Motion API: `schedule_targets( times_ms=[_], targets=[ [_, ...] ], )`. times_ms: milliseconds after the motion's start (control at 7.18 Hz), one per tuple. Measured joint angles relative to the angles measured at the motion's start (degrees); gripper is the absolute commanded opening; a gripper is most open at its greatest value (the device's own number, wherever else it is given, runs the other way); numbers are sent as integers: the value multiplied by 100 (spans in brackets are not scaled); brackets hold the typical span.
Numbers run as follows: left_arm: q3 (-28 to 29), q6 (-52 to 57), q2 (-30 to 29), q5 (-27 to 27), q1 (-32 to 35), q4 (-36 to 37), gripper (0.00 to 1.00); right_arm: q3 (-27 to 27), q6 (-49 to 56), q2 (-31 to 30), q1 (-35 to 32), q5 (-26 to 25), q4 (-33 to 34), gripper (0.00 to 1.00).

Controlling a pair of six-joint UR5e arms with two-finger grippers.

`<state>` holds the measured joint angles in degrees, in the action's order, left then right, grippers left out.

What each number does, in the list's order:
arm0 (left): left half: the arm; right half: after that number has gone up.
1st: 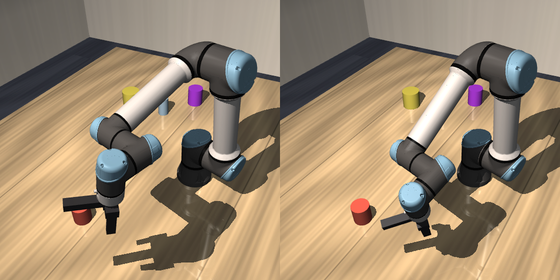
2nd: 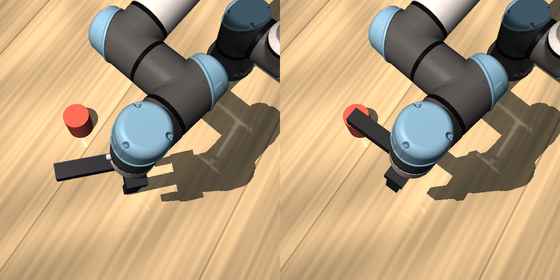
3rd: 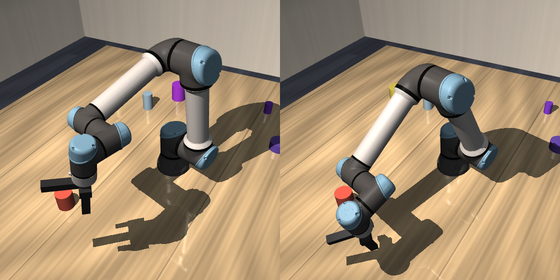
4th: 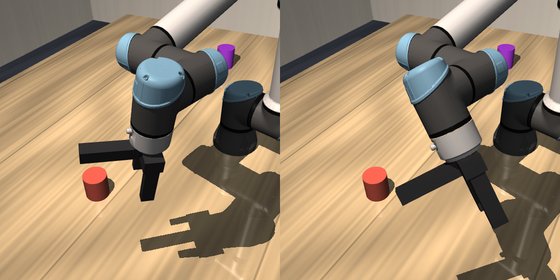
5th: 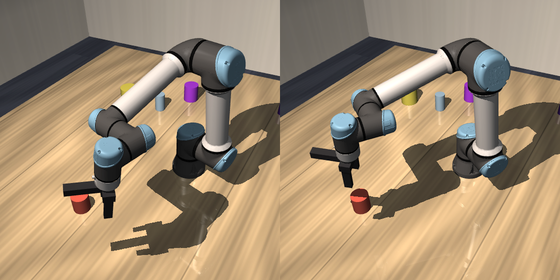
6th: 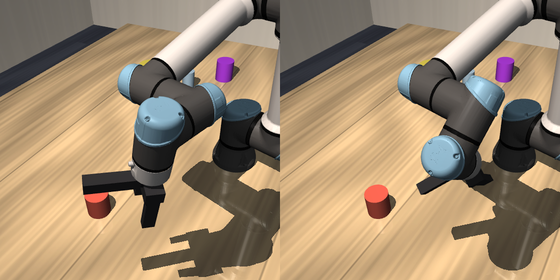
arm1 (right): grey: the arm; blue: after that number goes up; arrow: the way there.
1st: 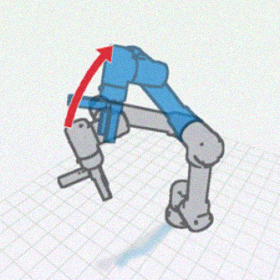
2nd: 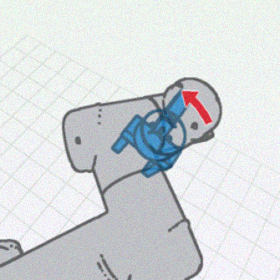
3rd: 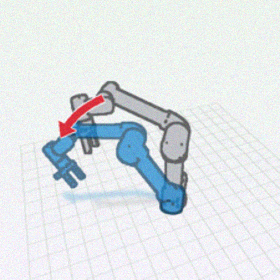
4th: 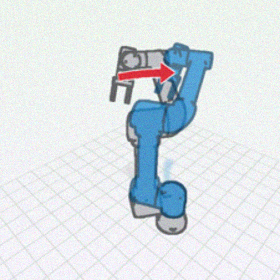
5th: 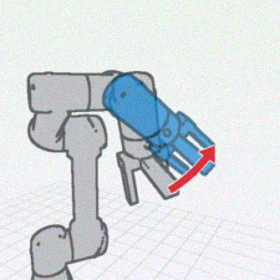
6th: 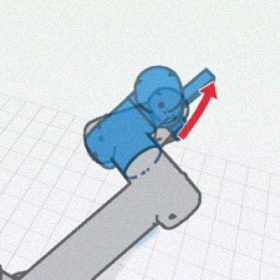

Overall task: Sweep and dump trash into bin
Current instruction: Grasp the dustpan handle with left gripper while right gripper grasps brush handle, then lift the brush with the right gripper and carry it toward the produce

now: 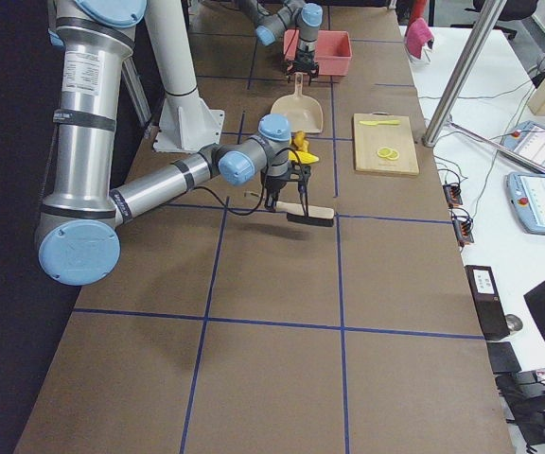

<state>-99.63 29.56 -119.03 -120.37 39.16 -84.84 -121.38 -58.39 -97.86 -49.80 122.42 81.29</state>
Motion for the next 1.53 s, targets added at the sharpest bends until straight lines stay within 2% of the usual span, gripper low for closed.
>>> schedule_targets(
  times_ms=[279, 418, 557, 696, 836, 1114, 1393, 1532],
  targets=[
    [142, -1, -27, -1, -32, -105, 98, -50, -5, -2, -38, 21, 1, 0],
    [244, -7, -28, -1, -40, -281, 78, -64, -6, 3, -59, 37, 3, 0],
    [308, -12, -26, 12, -44, -399, 65, -78, -6, 8, -68, 47, 7, 0],
    [334, -17, -20, 26, -47, -433, 65, -87, -8, 13, -70, 51, 7, 0],
    [338, -17, -3, 32, -47, -435, 55, -90, -12, 17, -73, 53, 4, 0],
    [291, -26, 20, 45, -41, -424, 17, -93, -14, 21, -77, 53, 5, 0],
    [236, -78, 40, 309, -16, -413, 0, -97, -15, 35, -80, 54, 2, 0],
    [192, -94, 41, 439, -7, -355, 0, -102, -13, 49, -91, 53, 1, 0]
  ],
)
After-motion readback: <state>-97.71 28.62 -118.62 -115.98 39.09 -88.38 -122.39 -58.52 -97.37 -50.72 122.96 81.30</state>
